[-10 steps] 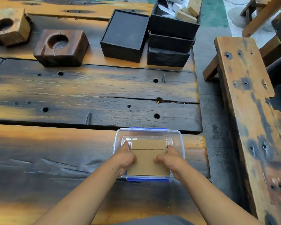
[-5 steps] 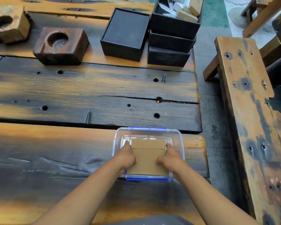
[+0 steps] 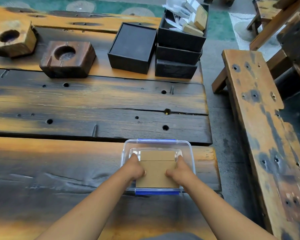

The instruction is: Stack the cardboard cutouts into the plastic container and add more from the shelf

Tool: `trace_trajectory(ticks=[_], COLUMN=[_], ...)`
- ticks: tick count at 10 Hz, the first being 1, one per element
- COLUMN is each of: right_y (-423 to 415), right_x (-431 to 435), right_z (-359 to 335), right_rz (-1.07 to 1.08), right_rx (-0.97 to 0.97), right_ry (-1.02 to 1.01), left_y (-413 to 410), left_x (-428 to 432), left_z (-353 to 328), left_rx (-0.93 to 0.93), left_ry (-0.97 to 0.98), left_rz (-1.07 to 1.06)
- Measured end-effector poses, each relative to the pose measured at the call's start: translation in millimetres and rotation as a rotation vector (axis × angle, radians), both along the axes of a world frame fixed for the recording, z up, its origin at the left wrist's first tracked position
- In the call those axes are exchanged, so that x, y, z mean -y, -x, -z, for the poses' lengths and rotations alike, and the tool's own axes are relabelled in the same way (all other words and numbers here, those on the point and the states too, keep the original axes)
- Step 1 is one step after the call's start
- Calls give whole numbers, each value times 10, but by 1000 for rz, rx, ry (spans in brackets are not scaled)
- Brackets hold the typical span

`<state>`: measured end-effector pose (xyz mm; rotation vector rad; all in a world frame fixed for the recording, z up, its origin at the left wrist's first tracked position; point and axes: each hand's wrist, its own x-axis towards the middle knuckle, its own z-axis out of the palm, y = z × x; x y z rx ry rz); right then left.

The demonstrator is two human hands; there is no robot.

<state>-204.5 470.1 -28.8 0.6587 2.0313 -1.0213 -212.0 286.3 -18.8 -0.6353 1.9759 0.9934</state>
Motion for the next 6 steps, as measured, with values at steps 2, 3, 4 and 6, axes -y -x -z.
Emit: trace_trajectory(ticks=[2,3,4,6], right_y=[-82,-66,45,497], right_x=[-29,-36,-2,108], right_z=[-222,-444,-755,-1431], right_rz=[91,72,-26,-132], right_rx=[-47,-106,-227,-478], right_ry=[25,-8,-110,-122], left_y=[-53,-36,16,390], left_x=[-3,117,259,364], left_z=[-255,-458,-695,-1322], left_rx=[-52,-158,-289,-646], left_ry=[121,128,135,336], left_rz=[199,252,310,400])
